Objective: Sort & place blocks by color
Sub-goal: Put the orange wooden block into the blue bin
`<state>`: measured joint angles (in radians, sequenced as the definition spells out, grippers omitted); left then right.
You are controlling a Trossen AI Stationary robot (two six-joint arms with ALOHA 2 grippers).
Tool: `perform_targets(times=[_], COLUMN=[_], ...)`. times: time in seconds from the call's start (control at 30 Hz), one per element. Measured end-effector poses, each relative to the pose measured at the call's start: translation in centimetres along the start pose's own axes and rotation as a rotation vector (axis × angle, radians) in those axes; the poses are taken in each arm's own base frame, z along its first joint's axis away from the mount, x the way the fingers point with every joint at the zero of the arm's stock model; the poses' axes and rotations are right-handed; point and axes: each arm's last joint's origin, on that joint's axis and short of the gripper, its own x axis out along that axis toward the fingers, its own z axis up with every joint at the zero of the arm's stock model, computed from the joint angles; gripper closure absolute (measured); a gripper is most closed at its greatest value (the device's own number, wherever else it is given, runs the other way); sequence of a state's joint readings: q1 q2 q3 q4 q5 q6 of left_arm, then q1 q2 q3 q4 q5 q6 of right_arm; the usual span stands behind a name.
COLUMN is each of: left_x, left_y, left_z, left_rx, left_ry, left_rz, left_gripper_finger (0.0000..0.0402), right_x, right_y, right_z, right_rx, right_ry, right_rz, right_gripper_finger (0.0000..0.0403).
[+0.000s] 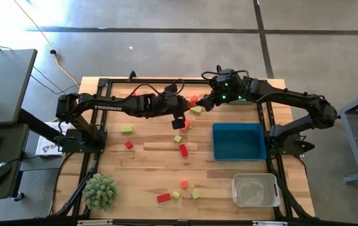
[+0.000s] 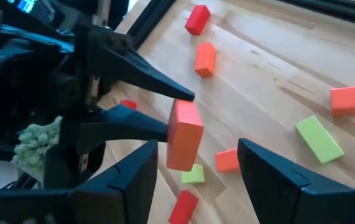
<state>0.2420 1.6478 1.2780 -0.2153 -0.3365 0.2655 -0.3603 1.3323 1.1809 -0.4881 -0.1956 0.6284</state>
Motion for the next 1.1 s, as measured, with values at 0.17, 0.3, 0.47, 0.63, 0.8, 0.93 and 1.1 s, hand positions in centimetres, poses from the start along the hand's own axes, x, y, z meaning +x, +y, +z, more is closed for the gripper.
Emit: perform_targets(times=[0.17, 0.3, 0.47, 0.63, 0.8, 0.93, 1.1], left_x=[-0.3, -0.4, -0.5, -0.4, -0.4, -0.4, -0.5], left_y=[0.4, 0.6, 0.7, 0.7, 0.8, 0.8, 0.8], left_z=[0.8, 1.4, 1.7, 1.7, 1.6, 1.6, 1.7], left_rx=[0.026, 0.035, 0.027, 0.027, 0.029, 0.028, 0.025], left_ry=[-0.022, -0.051, -0.080, -0.079, -0.072, -0.067, -0.067], left_rz=[0.027, 0.039, 0.049, 0.049, 0.076, 0.091, 0.092], left_gripper_finger=[0.0305, 0.0305, 0.0305, 0.0305, 0.0301, 0.0264, 0.0234], right_x=[0.0, 0.0, 0.1, 0.1, 0.1, 0.1, 0.1], right_y=[0.0, 0.1, 0.3, 0.4, 0.4, 0.4, -0.3], right_z=[0.1, 0.3, 0.6, 0.6, 0.7, 0.6, 0.7], right_rx=[-0.006, -0.013, -0.021, -0.042, -0.065, -0.109, -0.135], right_ry=[-0.023, -0.041, -0.073, -0.074, -0.081, -0.079, -0.076], right_rz=[-0.021, -0.007, 0.016, 0.022, 0.019, 0.016, -0.033], right_gripper_finger=[0.0194, 0.0205, 0.0253, 0.0327, 0.0364, 0.0365, 0.0360])
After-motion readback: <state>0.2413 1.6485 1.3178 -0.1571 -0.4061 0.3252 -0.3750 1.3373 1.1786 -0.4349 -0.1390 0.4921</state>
